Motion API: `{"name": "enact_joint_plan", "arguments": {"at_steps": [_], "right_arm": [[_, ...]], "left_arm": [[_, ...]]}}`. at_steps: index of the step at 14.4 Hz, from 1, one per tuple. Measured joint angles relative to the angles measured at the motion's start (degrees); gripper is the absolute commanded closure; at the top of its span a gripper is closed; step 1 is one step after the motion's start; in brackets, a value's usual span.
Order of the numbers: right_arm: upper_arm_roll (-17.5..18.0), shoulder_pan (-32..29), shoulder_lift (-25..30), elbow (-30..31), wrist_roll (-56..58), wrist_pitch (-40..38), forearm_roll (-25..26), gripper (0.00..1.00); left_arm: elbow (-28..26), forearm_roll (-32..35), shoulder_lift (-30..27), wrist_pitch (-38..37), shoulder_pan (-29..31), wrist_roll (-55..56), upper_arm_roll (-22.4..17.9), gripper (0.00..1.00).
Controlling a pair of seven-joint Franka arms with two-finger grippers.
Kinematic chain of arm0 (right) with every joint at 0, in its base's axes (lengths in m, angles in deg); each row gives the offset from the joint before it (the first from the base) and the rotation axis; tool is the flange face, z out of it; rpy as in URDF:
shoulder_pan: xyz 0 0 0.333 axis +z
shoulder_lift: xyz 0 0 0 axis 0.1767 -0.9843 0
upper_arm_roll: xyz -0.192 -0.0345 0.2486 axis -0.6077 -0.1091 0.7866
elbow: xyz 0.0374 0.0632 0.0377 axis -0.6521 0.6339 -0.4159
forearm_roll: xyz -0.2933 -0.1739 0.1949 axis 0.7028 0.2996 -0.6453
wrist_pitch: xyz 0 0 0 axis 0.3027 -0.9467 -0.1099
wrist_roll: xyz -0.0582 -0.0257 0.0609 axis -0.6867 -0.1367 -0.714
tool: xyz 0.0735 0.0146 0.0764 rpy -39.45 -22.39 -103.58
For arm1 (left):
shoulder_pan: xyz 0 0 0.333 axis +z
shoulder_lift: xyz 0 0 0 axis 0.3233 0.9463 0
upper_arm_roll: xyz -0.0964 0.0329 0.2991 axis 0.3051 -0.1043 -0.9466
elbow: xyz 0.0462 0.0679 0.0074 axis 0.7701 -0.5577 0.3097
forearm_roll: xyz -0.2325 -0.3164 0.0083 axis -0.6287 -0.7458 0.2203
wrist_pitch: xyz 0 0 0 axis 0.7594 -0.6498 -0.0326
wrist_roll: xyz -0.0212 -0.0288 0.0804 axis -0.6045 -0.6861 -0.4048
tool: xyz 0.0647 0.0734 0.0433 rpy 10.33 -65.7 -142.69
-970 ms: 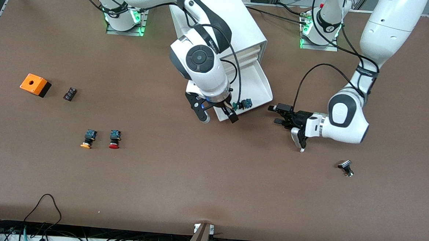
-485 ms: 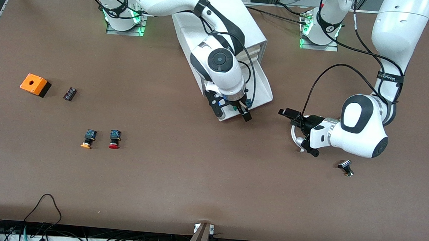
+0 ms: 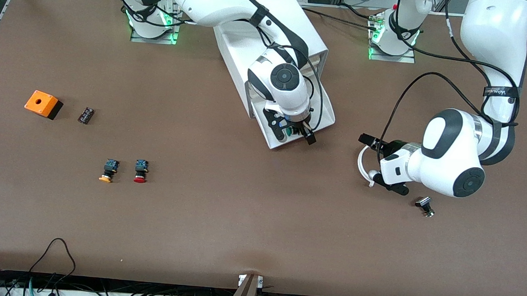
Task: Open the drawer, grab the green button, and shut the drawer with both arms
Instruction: 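Grasp the green push button in the drawer with the right gripper and lift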
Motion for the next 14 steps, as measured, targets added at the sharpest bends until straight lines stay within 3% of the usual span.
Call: {"name": "enact_joint_plan", "arguments": {"at_steps": [2,4,6,7,8,14], "right_arm": [[0.0,0.3,-0.19,-0.01,0.0,-0.41,0.0,0.37],[-0.02,0.3,-0.18,-0.31,0.0,-0.8,0.0,0.68],[-0.03,0.3,-0.14,-0.72,0.0,-1.08,0.0,0.81],[-0.03,0.3,-0.11,-0.88,0.0,-1.44,0.0,0.96],[-0.03,0.3,-0.09,-1.02,0.0,-1.83,0.0,1.0],[-0.3,0.26,0.15,-2.26,0.0,-4.94,0.0,1.0]], "left_arm": [[1.51,1.77,0.0,-1.51,-1.09,3.58,0.1,0.0],[2.56,2.24,0.0,-2.79,-1.74,4.85,0.11,0.0],[3.32,5.24,0.0,-3.51,-2.21,5.33,0.14,0.0],[3.7,7.5,0.01,-3.57,-2.46,5.35,0.24,0.0],[4.47,9.59,0.01,-3.57,-2.71,5.36,0.32,0.0],[11.41,15.78,-0.05,-4.22,-3.28,5.35,0.31,0.0]]}}
